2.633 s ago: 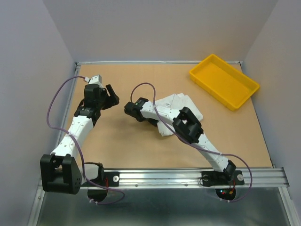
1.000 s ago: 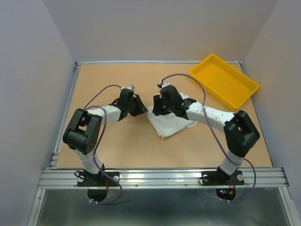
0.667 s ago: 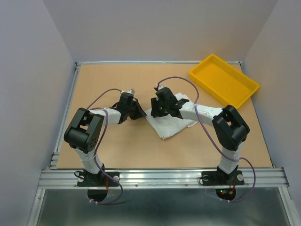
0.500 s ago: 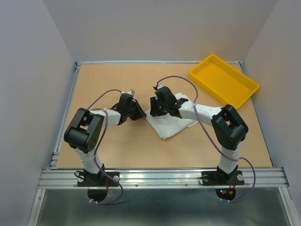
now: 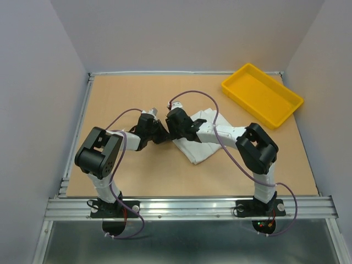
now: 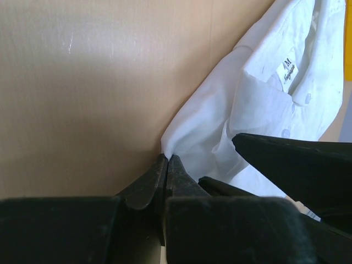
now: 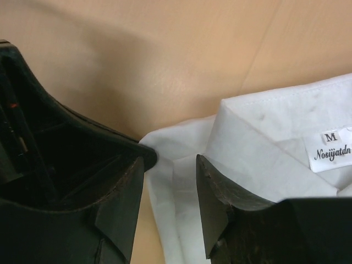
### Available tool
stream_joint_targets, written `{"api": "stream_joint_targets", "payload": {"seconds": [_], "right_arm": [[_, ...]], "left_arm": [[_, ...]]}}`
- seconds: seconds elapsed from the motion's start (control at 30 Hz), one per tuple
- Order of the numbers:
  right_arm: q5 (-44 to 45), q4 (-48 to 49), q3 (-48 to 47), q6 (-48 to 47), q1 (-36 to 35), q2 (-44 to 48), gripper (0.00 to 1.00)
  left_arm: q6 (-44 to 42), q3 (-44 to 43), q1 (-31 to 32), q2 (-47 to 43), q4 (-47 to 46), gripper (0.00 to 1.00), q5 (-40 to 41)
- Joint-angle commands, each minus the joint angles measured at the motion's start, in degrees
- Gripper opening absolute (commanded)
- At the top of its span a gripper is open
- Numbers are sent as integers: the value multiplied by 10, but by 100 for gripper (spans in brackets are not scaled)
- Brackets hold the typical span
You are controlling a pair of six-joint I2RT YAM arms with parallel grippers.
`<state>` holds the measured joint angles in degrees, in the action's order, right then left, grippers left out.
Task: Fold and stack the long sleeve shirts
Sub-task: Fold the shirt
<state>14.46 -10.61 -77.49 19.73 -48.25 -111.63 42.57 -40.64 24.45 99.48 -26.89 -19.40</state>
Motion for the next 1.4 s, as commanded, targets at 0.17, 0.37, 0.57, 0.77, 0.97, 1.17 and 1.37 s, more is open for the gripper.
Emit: {"api": "stream_joint_targets", "payload": {"seconds": [0.17, 0.37, 0.57, 0.77, 0.97, 1.17, 1.37], "right_arm": [[183, -42, -56, -63, -49, -35, 48], [237, -55, -57, -79, -66, -46, 43], [286, -61, -57, -91, -70, -50, 29], [276, -61, -63, -95, -71, -53, 1], [199, -58, -70, -97, -76, -23, 0], [176, -48, -74, -105, -86, -16, 1], [152, -42, -60, -91, -89, -11, 1]], "left_arm": [[15, 19, 5, 2, -33, 7, -26], [18, 21, 5, 5, -39, 6, -29], [19, 21, 5, 6, -40, 6, -33], [20, 23, 5, 4, -43, 6, -35], [21, 24, 5, 6, -47, 6, -39], [23, 26, 5, 4, -51, 6, -41], [23, 29, 5, 0, -53, 6, -41]]}}
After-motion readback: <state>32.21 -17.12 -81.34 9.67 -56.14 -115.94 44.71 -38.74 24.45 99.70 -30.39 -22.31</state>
